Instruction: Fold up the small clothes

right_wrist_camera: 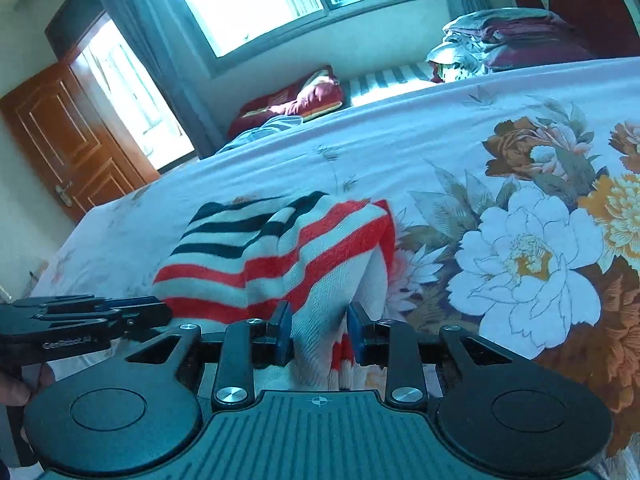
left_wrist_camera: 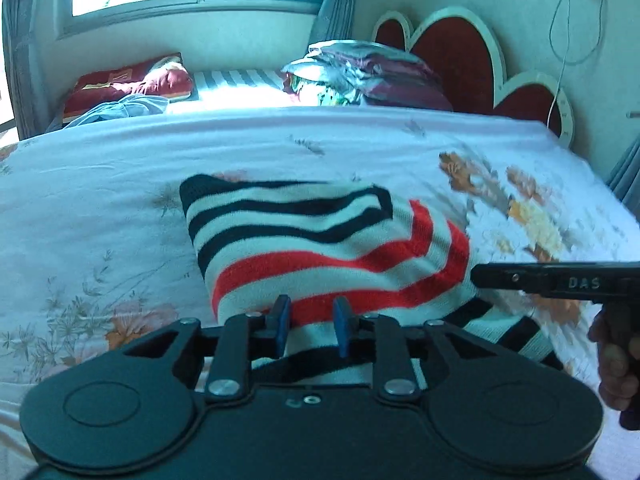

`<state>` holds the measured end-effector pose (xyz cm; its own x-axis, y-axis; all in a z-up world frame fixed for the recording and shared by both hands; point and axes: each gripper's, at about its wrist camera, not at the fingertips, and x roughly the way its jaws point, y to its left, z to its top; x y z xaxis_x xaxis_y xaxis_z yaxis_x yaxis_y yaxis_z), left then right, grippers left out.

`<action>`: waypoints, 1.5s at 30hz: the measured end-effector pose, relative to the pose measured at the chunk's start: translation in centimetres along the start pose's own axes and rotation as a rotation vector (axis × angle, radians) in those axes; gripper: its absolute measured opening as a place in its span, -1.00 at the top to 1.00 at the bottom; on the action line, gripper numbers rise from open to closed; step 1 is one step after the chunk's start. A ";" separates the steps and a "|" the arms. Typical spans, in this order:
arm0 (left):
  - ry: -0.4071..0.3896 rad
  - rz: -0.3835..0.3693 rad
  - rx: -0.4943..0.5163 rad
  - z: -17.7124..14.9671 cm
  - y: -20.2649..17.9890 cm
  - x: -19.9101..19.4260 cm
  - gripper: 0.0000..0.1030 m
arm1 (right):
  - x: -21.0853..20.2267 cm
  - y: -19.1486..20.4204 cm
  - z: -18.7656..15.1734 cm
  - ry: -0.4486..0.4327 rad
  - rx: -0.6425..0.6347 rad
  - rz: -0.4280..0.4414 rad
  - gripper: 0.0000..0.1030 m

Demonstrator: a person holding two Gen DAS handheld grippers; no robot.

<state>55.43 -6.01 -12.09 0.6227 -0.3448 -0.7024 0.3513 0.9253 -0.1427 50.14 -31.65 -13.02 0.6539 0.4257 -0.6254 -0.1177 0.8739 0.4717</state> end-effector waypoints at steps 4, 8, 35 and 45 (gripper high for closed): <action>0.017 -0.007 -0.004 1.4 0.9 1.6 0.53 | 2.6 -2.5 2.9 0.041 0.160 0.038 0.41; 0.035 0.012 0.034 1.9 0.9 2.6 0.56 | 4.1 -3.1 4.4 0.011 0.160 0.062 0.58; 0.079 -0.019 0.048 -4.6 -0.4 -2.7 0.60 | 0.8 4.3 -3.2 0.159 -0.471 -0.135 0.69; 0.084 0.011 0.030 -6.8 -2.1 -6.8 0.61 | -3.7 6.0 -3.8 0.117 -0.466 -0.053 0.68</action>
<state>45.65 -4.51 -11.77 0.5664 -0.3190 -0.7599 0.3667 0.9233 -0.1143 44.15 -27.10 -10.19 0.5828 0.3783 -0.7192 -0.4267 0.8957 0.1253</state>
